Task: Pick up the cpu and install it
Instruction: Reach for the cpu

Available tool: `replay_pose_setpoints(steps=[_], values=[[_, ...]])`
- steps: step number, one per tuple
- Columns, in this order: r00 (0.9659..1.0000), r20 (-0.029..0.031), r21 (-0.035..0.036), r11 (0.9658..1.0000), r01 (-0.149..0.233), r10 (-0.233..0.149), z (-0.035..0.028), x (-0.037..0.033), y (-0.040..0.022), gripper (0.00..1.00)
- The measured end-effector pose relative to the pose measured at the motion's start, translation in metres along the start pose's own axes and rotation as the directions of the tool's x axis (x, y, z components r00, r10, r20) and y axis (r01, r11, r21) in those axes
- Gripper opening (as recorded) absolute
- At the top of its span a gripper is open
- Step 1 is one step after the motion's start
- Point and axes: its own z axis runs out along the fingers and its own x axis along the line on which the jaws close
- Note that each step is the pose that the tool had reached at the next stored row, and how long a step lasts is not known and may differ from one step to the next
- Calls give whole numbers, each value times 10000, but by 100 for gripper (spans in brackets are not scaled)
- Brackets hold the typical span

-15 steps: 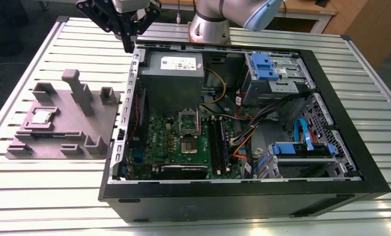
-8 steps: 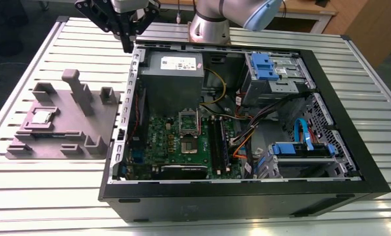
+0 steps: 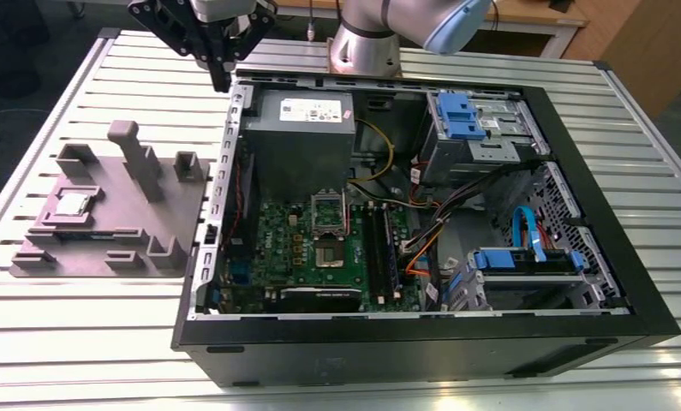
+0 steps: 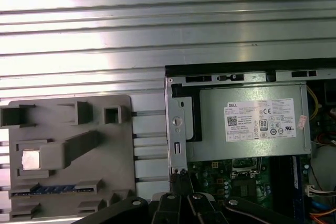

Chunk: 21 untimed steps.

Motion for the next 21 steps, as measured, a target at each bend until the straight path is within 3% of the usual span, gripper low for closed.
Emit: replay_pose_setpoints(steps=[2, 4, 21], values=[[10000, 0, 0, 10000, 0, 0, 0, 4, 0, 10], [10000, 0, 0, 10000, 0, 0, -2, 70, -5, 10], [10000, 0, 0, 10000, 0, 0, -3, 117, -9, 10]])
